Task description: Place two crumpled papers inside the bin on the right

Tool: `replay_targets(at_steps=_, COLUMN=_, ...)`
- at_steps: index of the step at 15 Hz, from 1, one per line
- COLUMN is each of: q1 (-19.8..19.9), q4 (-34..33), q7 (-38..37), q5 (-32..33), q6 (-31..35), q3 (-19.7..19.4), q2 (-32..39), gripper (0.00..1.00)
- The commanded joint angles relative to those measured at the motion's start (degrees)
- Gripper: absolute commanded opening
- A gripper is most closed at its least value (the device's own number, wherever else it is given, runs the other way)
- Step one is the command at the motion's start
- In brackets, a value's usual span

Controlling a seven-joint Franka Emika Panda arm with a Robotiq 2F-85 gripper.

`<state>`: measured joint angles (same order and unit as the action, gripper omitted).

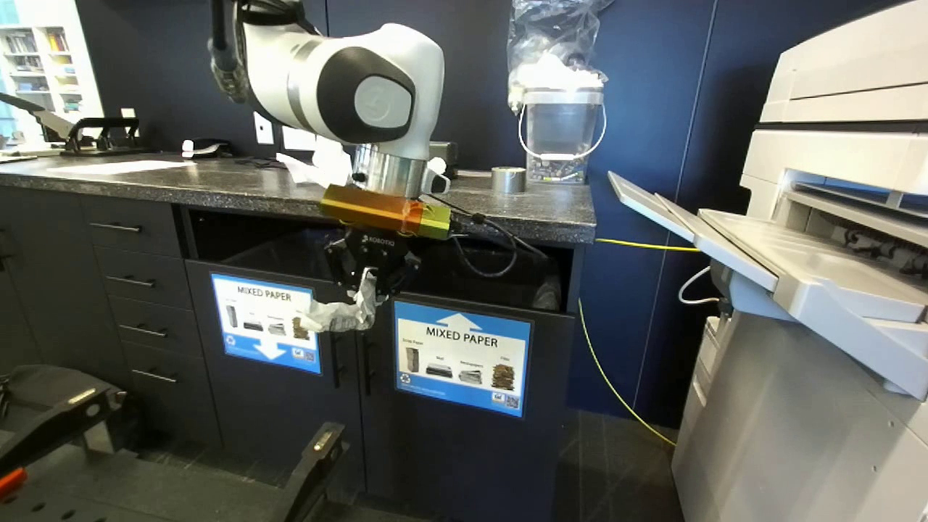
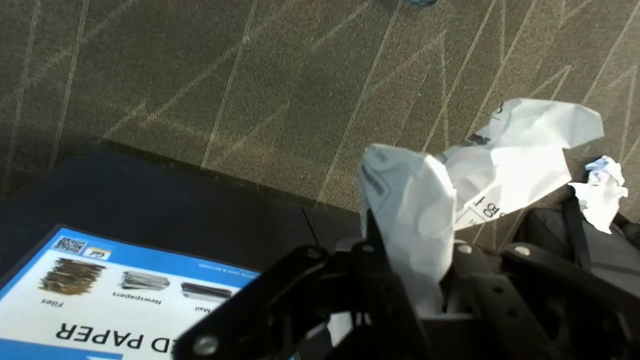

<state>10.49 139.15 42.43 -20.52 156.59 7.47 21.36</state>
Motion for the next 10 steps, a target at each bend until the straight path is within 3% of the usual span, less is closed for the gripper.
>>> replay_targets(at_steps=1, q1=6.49, q4=0.78, q7=9.08, q5=-4.4, q6=9.83, q3=7.18, q2=2.45, gripper=0.07)
replay_targets(at_steps=4, q1=14.2, q4=-0.67, q7=18.32, q5=-9.39, q6=19.99, q3=16.06, q2=8.05, gripper=0.07)
replay_targets(at_steps=6, q1=23.27, q4=-1.98, q7=24.22, q5=-11.56, q6=25.99, q3=24.8, q2=13.06, gripper=0.07)
replay_targets(at_steps=10, q1=39.55, q4=-1.91, q7=29.76, q5=-6.19, q6=37.52, q3=37.55, q2=24.0, gripper=0.07)
